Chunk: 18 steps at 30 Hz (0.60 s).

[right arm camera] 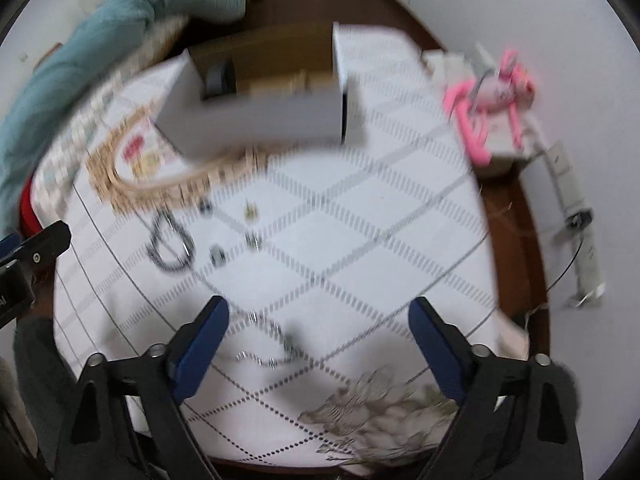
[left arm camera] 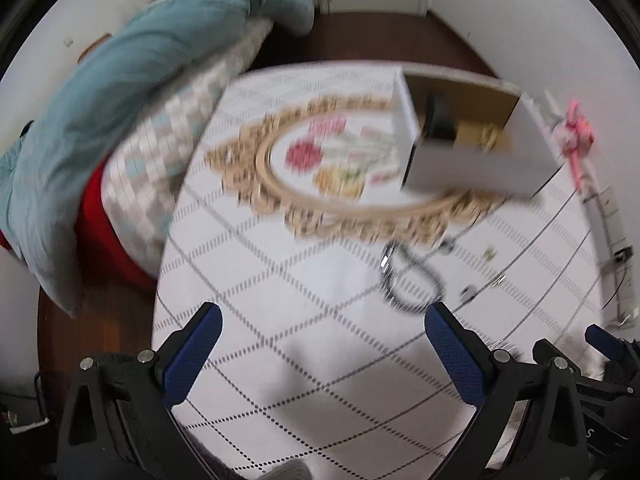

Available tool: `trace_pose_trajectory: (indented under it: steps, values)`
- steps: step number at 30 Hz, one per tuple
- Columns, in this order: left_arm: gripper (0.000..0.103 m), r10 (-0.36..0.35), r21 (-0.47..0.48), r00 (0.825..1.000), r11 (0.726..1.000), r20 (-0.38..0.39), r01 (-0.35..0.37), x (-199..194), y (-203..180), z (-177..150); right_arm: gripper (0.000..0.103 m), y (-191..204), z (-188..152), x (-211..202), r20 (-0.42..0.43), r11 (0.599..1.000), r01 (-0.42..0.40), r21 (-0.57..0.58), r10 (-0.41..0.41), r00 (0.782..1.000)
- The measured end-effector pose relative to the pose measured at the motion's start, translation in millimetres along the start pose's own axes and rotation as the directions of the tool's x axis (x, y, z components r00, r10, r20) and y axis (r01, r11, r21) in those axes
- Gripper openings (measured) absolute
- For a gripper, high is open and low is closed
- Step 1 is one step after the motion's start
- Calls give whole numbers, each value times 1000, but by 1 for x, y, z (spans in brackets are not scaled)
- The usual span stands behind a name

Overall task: Organize jewelry
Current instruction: 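Grasp the chunky silver chain with the left tool while the right tool grasps the thin silver chain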

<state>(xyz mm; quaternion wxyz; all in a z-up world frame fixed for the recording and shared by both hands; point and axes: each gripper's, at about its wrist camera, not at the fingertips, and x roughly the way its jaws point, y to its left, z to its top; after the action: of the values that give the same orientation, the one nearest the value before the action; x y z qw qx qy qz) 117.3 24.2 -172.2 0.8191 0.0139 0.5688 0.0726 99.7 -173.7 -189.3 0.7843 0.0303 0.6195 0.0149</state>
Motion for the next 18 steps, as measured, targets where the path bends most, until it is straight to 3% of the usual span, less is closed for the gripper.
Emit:
trace_pose_trajectory:
  steps: [5,9,11,12,13,18]
  values:
    - [103,21,-3,998,1000,-66,-21,30,4,-20,71,3,-26,35,-69,1000,-1,4,1,998]
    - [103,20,-8,996,1000,-82,-21,41,7,-30,59,13,-39,34,-2,997,57,-50,-57,998]
    - [103,21,-5,997,1000,-76,-21,43,6,-33,43,16,-44,32,37,996,52,-69,-50,998]
    - [103,19,-3,997,1000,-71,-19,43,6,-34,11,17,-46,30,51,996,53,-74,-50,997]
    - [103,16,2,998,1000,-65,-16,43,5,-34,6,16,-47,30,53,996,49,-69,-45,998]
    - [103,11,67,999,998,-31,-9,38,-7,-33,4,-6,-38,24,66,999,-44,13,43,997]
